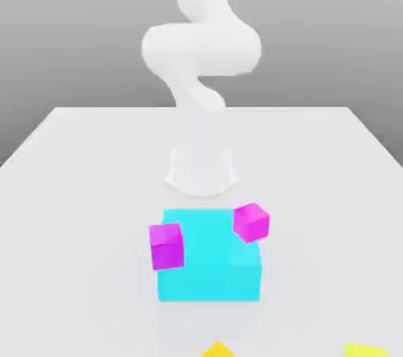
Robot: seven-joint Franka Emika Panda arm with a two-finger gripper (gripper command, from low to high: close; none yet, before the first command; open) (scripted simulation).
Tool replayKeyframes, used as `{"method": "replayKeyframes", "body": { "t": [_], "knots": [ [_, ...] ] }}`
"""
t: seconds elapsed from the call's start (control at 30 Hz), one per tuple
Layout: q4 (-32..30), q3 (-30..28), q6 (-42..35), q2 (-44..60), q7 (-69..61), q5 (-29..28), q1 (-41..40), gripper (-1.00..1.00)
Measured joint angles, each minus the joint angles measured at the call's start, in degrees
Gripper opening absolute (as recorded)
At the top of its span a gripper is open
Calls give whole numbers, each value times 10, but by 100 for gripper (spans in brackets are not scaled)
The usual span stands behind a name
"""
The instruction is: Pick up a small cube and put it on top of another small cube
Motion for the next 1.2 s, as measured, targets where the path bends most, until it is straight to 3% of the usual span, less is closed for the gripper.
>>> {"method": "replayKeyframes", "body": {
  "t": [0.4, 0.63, 0.83, 1.03, 1.17, 1.2],
  "knots": [
    [10, 104, 57, 254, 245, -105, -101, 0],
    [15, 119, 90, 398, 380, -156, -117, 0],
    [16, 114, 128, 512, 466, -158, -110, 0],
    [15, 121, 173, 612, 517, -109, -107, 0],
    [31, 95, 232, 695, 544, -128, -86, 0],
    [35, 88, 244, 711, 549, -134, -81, -100]
  ]
}}
